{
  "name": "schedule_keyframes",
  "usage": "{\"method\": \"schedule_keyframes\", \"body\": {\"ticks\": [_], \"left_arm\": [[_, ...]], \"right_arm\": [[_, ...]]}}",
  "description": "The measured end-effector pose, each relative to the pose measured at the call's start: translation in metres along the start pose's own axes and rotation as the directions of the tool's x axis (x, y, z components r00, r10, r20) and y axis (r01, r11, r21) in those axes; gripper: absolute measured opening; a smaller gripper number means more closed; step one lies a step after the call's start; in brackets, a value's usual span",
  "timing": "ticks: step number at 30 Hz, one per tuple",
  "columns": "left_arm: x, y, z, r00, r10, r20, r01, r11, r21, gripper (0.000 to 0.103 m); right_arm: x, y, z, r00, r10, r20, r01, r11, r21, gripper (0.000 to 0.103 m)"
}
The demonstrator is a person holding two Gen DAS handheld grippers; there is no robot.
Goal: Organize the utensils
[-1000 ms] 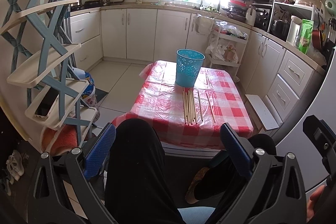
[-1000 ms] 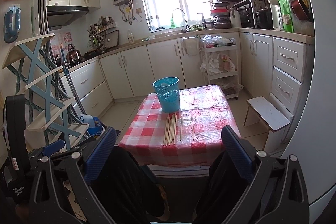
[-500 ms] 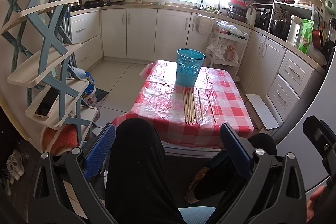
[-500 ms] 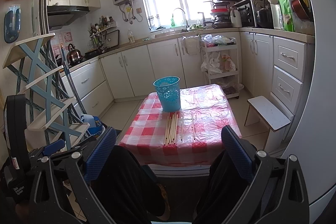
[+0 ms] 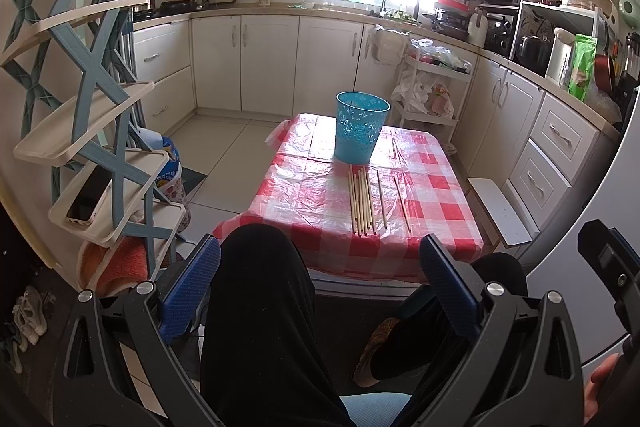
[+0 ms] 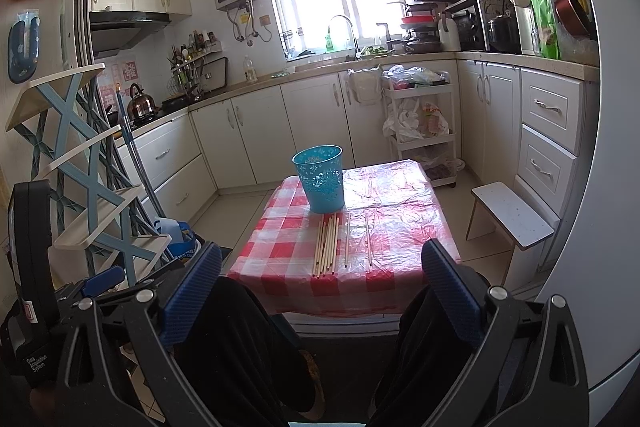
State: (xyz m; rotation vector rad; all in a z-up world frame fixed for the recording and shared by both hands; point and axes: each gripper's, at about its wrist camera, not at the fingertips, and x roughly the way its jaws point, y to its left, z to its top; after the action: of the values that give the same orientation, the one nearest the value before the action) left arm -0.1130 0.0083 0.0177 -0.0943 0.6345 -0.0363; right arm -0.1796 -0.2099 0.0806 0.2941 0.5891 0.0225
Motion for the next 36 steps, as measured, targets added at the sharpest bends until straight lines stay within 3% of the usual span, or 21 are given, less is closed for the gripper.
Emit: {"method": "schedule_keyframes", "body": {"ticks": [13, 27, 36], "left_arm": [[0.017, 0.002, -0.005, 0.999, 0.002, -0.038, -0.002, 1.0, 0.004, 0.096], [0.122, 0.009, 0.023, 0.987, 0.048, -0.155, -0.05, 0.999, -0.009, 0.095], [0.186, -0.004, 0.049, 0.979, 0.031, -0.199, -0.031, 1.0, 0.007, 0.095]], "right_arm": [[0.013, 0.005, -0.003, 1.0, 0.0, -0.021, 0.0, 1.0, -0.013, 0.096], [0.11, -0.016, 0.006, 0.993, 0.003, -0.119, -0.001, 1.0, 0.017, 0.096], [0.171, -0.034, 0.017, 0.986, -0.008, -0.166, 0.017, 0.999, 0.052, 0.096]]}}
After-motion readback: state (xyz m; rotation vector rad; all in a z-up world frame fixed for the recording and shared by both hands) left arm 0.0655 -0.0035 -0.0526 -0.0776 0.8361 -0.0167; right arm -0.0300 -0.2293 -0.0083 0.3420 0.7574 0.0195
